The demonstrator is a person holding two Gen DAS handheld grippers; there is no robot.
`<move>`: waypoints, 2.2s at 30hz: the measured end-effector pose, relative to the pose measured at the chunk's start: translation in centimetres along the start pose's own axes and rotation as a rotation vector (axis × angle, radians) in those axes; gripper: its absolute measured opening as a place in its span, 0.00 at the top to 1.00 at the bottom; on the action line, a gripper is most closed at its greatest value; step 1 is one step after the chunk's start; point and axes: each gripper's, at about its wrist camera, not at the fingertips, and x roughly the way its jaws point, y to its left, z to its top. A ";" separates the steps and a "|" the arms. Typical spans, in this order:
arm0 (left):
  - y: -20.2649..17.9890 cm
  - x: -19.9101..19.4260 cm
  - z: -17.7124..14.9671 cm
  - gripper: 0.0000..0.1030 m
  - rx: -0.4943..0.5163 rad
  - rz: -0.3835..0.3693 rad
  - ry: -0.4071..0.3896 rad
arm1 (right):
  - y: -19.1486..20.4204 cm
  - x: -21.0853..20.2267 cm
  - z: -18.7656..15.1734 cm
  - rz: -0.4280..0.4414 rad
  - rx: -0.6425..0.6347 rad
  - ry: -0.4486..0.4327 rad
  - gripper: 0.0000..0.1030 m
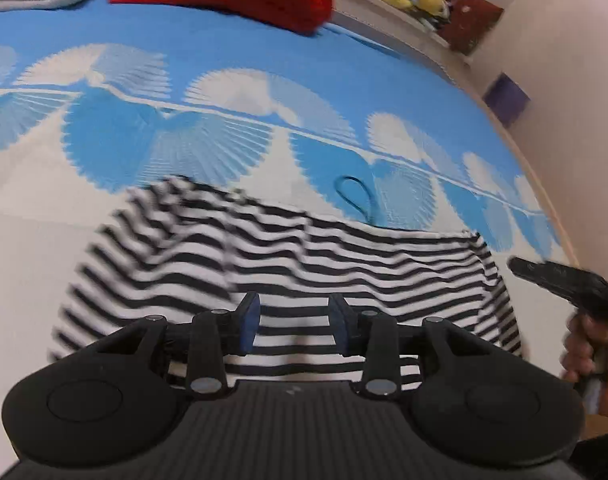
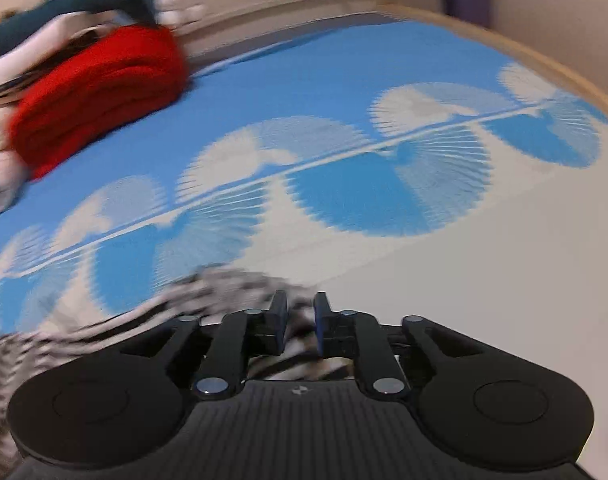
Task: Fold small clothes
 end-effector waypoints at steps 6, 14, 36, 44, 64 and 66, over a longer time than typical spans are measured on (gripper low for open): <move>3.1 4.1 -0.5 0.63 -0.050 0.136 0.174 | 2.3 -0.5 -2.7 0.219 -0.193 0.225 0.72; 2.3 -0.8 -2.0 0.59 0.030 -0.008 0.116 | 0.8 -2.4 -5.1 0.183 -0.274 0.332 0.72; -2.3 -10.1 -12.3 0.49 0.223 0.206 -0.103 | -2.3 -17.7 -9.2 0.107 -0.129 -0.175 0.51; 0.4 -10.5 -11.6 0.77 0.123 0.254 -0.122 | -2.0 -17.4 -9.4 0.058 -0.138 -0.218 0.51; 5.9 -9.4 -11.9 0.78 -0.288 0.174 -0.019 | -3.3 -16.8 -9.0 0.001 -0.131 -0.184 0.51; 6.8 -8.8 -11.9 0.77 -0.343 0.167 0.005 | -3.4 -16.7 -9.0 0.004 -0.129 -0.185 0.51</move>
